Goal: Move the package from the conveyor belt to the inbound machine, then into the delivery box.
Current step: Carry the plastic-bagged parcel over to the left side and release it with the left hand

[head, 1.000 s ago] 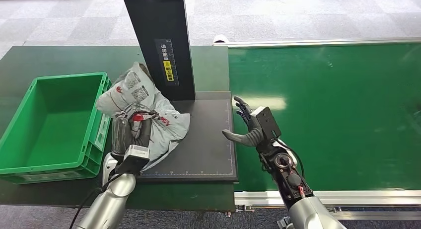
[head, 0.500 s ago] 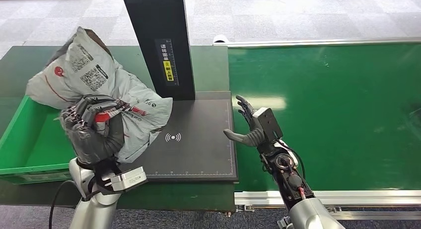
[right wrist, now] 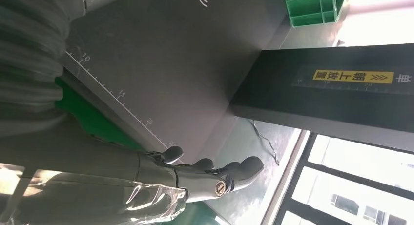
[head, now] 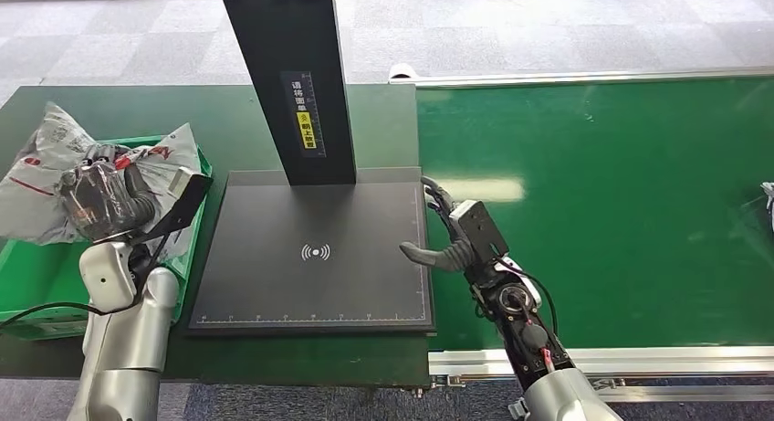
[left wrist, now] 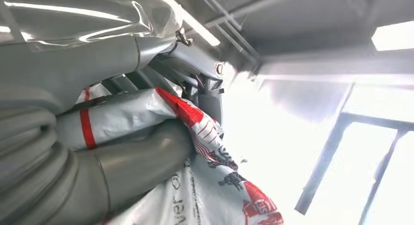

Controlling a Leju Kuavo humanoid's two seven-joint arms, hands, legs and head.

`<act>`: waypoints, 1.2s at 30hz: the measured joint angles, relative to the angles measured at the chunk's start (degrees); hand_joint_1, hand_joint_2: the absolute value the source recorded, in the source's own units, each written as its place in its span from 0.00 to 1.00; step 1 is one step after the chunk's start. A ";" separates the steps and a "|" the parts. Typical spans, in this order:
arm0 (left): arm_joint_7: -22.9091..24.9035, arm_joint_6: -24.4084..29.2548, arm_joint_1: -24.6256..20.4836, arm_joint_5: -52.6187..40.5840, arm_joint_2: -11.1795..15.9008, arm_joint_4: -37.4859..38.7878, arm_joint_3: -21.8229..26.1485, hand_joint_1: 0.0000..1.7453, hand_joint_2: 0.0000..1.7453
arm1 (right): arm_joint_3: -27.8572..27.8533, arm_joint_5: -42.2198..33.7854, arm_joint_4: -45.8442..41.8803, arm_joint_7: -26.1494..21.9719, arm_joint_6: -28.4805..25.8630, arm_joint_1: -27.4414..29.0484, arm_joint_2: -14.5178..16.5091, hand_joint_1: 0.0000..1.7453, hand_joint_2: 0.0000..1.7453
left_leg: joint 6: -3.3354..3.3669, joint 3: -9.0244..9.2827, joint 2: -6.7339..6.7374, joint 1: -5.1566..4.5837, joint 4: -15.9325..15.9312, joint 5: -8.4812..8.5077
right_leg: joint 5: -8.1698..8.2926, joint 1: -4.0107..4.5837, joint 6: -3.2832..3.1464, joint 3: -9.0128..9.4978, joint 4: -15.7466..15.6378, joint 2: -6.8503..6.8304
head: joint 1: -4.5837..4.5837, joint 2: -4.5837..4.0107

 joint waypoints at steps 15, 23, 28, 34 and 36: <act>9.20 -8.61 -3.48 -0.60 9.61 19.81 5.52 1.00 1.00 | 0.03 0.79 -0.04 0.02 0.69 -0.52 0.79 0.00 1.00 | -0.02 -0.09 0.00 -0.03 0.00 -0.06 | -0.02 -0.03 0.03 -0.06 -0.04 0.05 | 0.02 -0.01; 9.24 -8.50 -3.66 -0.76 9.84 21.54 5.99 0.00 1.00 | 0.03 0.83 -0.04 0.04 0.75 -0.59 0.91 0.00 1.00 | -0.02 -0.09 0.00 -0.02 0.00 -0.06 | -0.02 -0.03 0.03 -0.06 -0.04 0.05 | 0.02 0.00; 4.78 -2.58 -2.42 1.48 9.67 20.29 6.20 0.00 1.00 | 0.03 1.19 -0.16 0.34 1.20 -0.59 1.50 0.00 1.00 | -0.03 -0.09 0.01 -0.02 0.00 -0.06 | -0.02 -0.03 0.03 -0.07 -0.04 0.06 | 0.02 -0.01; -27.12 2.53 1.15 13.52 2.62 4.34 13.60 0.00 1.00 | 0.03 1.75 -0.20 -0.03 1.32 -0.71 2.22 0.00 1.00 | -0.01 -0.18 -0.06 -0.05 0.02 -0.06 | -0.02 -0.06 0.04 -0.11 -0.04 -0.03 | 0.04 -0.01; -37.03 2.63 1.76 18.37 -1.08 -3.28 17.08 0.00 1.00 | 0.03 1.79 -0.17 -0.39 1.34 -0.87 2.59 0.00 1.00 | 0.01 -0.15 0.05 -0.07 0.02 -0.09 | -0.02 -0.10 0.04 -0.10 -0.05 0.07 | 0.01 0.00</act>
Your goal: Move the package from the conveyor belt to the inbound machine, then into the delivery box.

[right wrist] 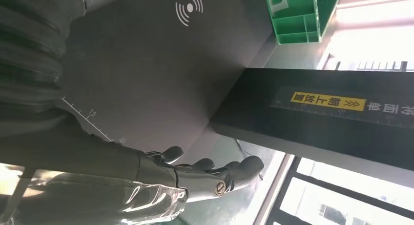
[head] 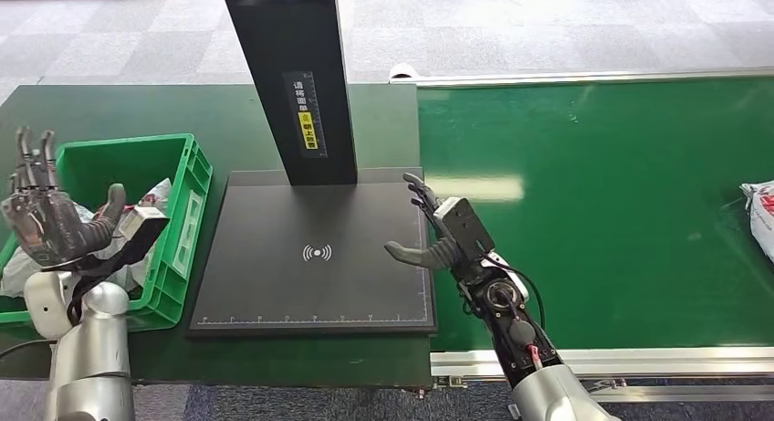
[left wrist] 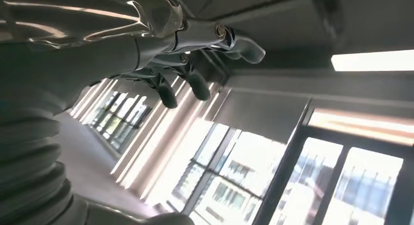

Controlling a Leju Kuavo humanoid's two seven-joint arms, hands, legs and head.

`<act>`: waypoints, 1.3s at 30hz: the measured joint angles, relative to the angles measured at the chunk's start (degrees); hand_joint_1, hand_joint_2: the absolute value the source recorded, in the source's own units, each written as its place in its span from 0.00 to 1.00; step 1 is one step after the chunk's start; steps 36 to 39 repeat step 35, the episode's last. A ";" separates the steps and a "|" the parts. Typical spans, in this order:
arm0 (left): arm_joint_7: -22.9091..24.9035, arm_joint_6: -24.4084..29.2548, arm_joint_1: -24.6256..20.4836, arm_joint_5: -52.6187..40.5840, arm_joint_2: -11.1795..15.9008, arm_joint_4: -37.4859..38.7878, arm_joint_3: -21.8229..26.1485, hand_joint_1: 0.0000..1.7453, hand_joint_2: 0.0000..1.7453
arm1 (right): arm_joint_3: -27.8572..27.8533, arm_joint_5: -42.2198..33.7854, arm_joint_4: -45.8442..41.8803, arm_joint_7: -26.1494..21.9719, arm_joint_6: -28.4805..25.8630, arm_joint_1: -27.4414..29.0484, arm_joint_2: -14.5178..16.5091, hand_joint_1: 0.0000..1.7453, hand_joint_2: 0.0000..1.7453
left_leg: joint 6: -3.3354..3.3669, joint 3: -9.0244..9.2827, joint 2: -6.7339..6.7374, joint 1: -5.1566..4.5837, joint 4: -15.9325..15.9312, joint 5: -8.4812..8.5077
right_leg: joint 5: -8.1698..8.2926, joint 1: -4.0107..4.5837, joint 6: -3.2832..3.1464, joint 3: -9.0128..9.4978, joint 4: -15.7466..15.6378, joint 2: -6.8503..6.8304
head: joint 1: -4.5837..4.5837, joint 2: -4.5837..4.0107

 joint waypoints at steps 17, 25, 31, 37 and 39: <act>3.12 -20.71 8.93 49.17 -6.67 -20.87 -15.17 0.00 1.00 | -0.24 -1.38 0.32 -2.22 0.04 -0.49 -0.12 0.00 1.00 | 0.02 0.06 -0.08 0.01 0.00 -0.01 | -0.02 0.02 0.02 0.04 -0.02 -0.07 | 0.01 0.00; 8.54 -42.12 10.36 53.55 -3.03 -9.15 -25.78 0.00 1.00 | -0.36 -3.37 0.49 -1.93 -0.59 -0.72 -0.01 0.00 1.00 | 0.03 0.05 -0.07 0.00 0.00 -0.03 | -0.02 0.00 0.03 0.02 -0.02 -0.05 | 0.01 0.00; 8.63 -45.05 8.44 55.43 -1.95 -0.82 -29.22 0.00 1.00 | -0.37 -4.39 0.48 -1.56 -1.56 -0.70 -0.11 0.00 1.00 | 0.03 0.06 -0.07 0.00 0.00 -0.03 | -0.02 0.01 0.03 0.01 -0.02 -0.04 | -0.01 0.00; 8.62 -46.91 7.32 58.10 -1.60 2.37 -30.17 0.00 1.00 | -0.37 -4.81 0.48 -1.48 -1.93 -0.69 -0.21 0.00 1.00 | 0.02 0.06 -0.07 0.01 0.00 -0.02 | -0.02 0.02 0.03 0.02 -0.02 -0.05 | -0.01 0.00; 8.62 -46.91 7.32 58.10 -1.60 2.37 -30.17 0.00 1.00 | -0.37 -4.81 0.48 -1.48 -1.93 -0.69 -0.21 0.00 1.00 | 0.02 0.06 -0.07 0.01 0.00 -0.02 | -0.02 0.02 0.03 0.02 -0.02 -0.05 | -0.01 0.00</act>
